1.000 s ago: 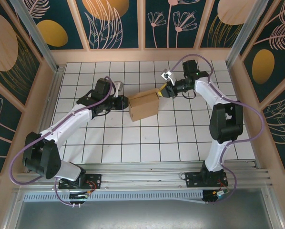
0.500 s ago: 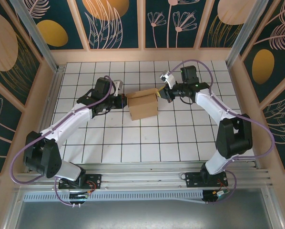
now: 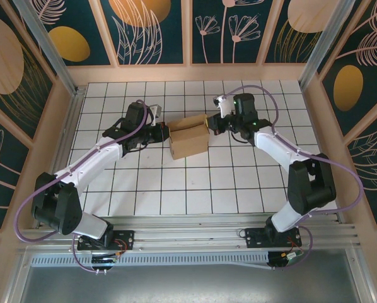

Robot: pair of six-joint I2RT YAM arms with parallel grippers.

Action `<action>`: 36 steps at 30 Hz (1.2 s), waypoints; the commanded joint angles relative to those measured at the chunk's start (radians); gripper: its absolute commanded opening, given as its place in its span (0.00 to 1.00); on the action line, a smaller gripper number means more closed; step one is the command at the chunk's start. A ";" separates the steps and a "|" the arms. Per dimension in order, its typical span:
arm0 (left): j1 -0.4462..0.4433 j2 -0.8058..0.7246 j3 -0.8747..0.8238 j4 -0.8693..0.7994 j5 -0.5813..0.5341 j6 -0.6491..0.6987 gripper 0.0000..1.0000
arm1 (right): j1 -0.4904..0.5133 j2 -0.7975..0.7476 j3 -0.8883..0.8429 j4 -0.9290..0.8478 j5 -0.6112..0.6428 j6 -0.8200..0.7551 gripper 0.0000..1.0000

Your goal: Fold the paper box

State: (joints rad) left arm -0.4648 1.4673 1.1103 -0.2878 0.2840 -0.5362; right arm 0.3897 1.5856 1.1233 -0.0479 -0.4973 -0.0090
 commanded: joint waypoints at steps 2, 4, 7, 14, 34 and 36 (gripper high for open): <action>-0.008 0.004 -0.013 0.046 0.040 -0.021 0.00 | 0.053 -0.068 -0.057 0.087 0.006 0.114 0.00; -0.008 0.001 -0.014 0.045 0.038 -0.022 0.00 | 0.066 -0.079 -0.066 0.090 0.024 0.119 0.00; -0.008 0.001 -0.016 0.048 0.037 -0.027 0.00 | 0.079 -0.080 -0.071 0.082 0.054 0.145 0.00; -0.010 0.007 -0.024 0.056 0.043 -0.035 0.00 | 0.095 -0.066 -0.097 0.093 0.064 0.177 0.00; -0.028 -0.027 -0.074 0.037 0.042 -0.066 0.00 | 0.141 -0.053 -0.179 0.075 0.106 0.237 0.00; -0.033 -0.027 -0.085 0.039 0.044 -0.071 0.00 | 0.143 -0.056 -0.181 0.055 0.119 0.227 0.00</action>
State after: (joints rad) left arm -0.4667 1.4418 1.0569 -0.2367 0.2729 -0.5838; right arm 0.4797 1.5238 0.9855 0.1238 -0.3290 0.2382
